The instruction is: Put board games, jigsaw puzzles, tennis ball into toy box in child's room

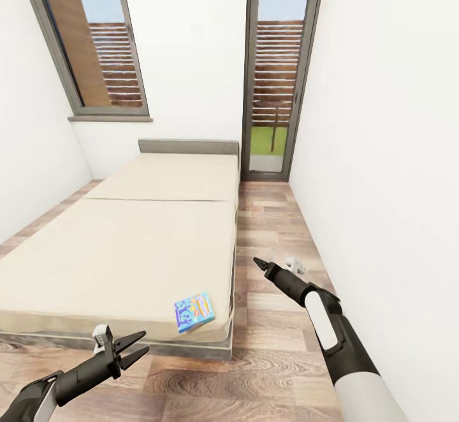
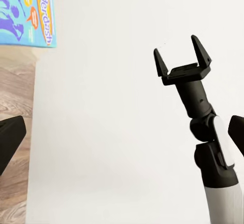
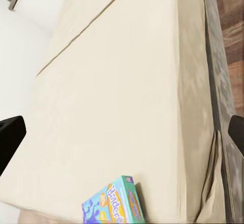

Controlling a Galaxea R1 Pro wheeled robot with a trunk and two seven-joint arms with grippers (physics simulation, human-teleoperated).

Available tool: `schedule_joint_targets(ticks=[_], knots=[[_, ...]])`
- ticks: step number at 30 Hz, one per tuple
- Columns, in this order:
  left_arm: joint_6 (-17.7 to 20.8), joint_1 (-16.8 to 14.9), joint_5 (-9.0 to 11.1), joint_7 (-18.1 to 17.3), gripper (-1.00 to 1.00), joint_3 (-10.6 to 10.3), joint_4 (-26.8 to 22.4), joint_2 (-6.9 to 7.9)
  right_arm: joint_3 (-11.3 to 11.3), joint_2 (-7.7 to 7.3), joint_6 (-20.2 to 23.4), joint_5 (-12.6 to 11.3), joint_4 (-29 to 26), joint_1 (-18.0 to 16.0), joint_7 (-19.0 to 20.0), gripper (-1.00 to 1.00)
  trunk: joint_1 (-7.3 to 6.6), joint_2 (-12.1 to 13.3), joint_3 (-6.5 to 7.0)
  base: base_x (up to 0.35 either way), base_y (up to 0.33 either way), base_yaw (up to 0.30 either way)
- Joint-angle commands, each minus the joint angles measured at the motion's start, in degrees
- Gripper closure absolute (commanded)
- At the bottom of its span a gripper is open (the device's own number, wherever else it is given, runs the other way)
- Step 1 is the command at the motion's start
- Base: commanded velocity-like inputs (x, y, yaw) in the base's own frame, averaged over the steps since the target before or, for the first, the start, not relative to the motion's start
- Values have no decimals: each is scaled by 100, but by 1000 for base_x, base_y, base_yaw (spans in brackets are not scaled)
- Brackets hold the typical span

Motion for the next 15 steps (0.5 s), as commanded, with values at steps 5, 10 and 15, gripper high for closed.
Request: schedule_joint_targets(ticks=[5, 10, 15], knots=[[60, -3, 5, -41, -100, 5, 0, 17, -82, 6, 37, -41, -4, 146, 27, -100, 110, -204, -95, 0, 0, 0], [82, -2, -3, -279, -100, -7, 0, 164, -220, 6, 40, -242, -4, 194, 102, -100, 220, -405, -185, 0, 0, 0], [92, -3, -29, -592, -100, -34, 0, 225, -266, 6, 42, -350, -5, 207, 170, -100, 329, -605, -275, 0, 0, 0]])
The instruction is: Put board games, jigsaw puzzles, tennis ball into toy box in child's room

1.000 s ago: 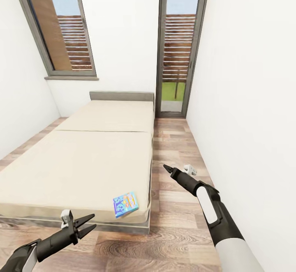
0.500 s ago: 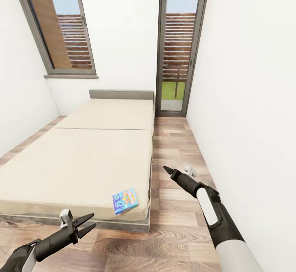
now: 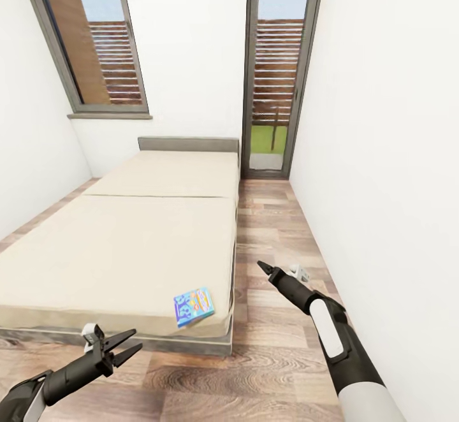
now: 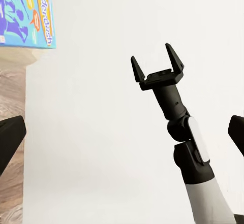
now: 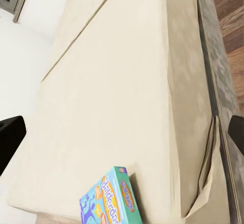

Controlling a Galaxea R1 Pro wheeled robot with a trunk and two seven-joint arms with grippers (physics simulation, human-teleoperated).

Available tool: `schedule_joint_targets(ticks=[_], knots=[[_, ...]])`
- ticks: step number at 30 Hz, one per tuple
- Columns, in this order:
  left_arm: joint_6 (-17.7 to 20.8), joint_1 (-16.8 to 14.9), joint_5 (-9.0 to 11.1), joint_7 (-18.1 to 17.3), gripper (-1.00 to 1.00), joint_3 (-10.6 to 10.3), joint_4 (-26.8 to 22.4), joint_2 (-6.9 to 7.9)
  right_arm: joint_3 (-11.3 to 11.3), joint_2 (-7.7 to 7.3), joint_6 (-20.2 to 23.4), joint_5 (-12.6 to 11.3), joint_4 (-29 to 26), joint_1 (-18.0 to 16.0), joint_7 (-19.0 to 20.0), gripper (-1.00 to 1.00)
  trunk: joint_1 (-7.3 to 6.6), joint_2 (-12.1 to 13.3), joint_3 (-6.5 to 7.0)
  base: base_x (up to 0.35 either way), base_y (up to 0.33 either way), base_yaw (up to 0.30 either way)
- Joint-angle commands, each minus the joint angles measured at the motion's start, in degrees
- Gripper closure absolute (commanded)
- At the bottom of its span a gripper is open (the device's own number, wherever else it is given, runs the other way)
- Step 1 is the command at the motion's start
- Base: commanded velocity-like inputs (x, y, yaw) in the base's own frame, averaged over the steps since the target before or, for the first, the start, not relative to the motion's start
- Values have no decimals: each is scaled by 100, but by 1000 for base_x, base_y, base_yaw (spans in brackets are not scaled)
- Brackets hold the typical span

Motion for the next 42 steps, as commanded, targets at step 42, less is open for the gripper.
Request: schedule_joint_targets(ticks=[42], knots=[[39, 4, 6, -24, -100, 23, 0, 112, -49, 3, 46, -59, -3, 1, 50, -100, 922, -1688, -760, 0, 0, 0]])
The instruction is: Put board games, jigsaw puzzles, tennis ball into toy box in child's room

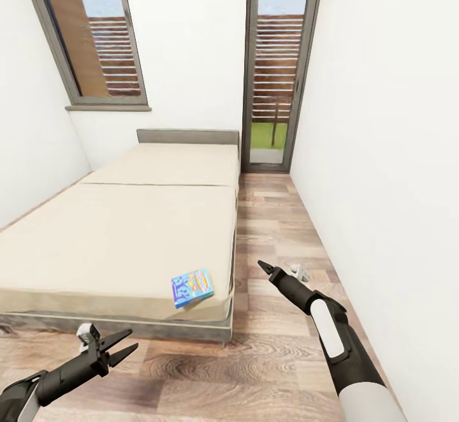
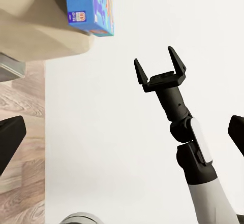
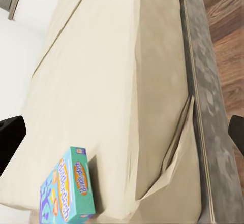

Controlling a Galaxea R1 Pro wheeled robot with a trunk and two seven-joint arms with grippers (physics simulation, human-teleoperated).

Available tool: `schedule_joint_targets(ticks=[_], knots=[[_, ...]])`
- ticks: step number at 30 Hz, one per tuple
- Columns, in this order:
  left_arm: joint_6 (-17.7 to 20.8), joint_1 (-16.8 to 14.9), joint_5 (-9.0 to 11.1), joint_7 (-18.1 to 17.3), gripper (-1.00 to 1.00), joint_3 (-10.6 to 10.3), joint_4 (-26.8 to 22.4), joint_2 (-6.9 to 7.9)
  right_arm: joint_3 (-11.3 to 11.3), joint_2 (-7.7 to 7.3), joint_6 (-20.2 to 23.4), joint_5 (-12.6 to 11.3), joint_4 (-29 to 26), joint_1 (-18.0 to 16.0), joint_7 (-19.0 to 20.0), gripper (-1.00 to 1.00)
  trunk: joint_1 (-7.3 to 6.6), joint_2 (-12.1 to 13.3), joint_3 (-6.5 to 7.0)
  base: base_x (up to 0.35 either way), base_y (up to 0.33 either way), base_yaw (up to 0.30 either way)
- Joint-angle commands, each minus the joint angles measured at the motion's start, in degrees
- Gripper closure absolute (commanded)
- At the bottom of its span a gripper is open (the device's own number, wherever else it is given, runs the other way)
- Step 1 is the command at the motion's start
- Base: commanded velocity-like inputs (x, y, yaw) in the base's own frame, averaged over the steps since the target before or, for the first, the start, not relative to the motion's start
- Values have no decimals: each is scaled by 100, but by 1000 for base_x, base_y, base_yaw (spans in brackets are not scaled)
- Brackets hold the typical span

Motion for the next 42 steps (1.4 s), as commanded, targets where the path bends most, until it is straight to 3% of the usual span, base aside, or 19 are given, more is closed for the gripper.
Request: schedule_joint_targets(ticks=[1, 10, 42], knots=[[58, -3, -6, -24, -100, 4, 0, 0, -24, 8, 44, -21, -3, -4, 17, -100, 21, -44, -23, 0, 0, 0], [73, -3, -15, -24, -100, 5, 0, -7, -24, 10, 44, -21, -3, -4, 17, -100, 219, -405, -185, 0, 0, 0], [24, -3, -20, -24, -100, 9, -17, -2, -24, 11, 42, -21, -3, -4, 18, -100, 219, -405, -185, 60, -36, 0]])
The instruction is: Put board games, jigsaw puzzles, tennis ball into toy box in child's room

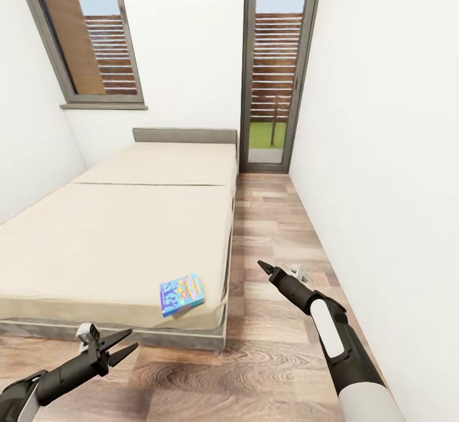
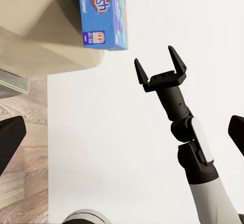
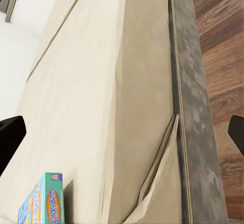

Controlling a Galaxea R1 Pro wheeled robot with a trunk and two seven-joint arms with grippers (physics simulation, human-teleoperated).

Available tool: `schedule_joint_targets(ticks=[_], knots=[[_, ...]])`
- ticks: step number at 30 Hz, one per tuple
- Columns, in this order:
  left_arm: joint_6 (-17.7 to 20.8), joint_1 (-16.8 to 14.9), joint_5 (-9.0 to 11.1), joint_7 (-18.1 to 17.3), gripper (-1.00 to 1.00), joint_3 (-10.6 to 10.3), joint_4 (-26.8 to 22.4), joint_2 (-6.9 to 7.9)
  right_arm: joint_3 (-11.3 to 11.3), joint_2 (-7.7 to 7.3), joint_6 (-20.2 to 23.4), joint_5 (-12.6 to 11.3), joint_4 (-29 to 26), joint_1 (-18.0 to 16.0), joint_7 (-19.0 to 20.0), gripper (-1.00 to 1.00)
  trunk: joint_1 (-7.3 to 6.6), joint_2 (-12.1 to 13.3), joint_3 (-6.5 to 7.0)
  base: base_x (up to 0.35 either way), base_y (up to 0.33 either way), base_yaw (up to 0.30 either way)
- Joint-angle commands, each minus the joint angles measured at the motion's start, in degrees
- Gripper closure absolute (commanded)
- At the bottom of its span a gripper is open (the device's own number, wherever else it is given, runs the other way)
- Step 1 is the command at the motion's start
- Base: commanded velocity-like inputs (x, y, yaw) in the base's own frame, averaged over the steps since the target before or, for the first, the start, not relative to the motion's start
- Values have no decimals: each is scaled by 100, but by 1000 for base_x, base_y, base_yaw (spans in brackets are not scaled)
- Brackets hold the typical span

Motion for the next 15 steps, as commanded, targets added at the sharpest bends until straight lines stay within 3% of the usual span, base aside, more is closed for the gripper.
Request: schedule_joint_targets(ticks=[1, 10, 15], knots=[[61, -2, -8, -24, -100, 5, 0, 1, -24, 7, 45, -20, -3, -4, 17, -100, 0, -2, -5, 118, -16, 0], [75, -2, -1, -24, -100, 9, 0, 3, -24, 5, 46, -20, -3, -4, 17, -100, 0, -2, -5, 174, -103, 0], [77, -2, 3, -24, -100, 9, 0, 3, -24, 6, 46, -20, -3, -4, 17, -100, 0, -2, -5, 65, -30, 0]])
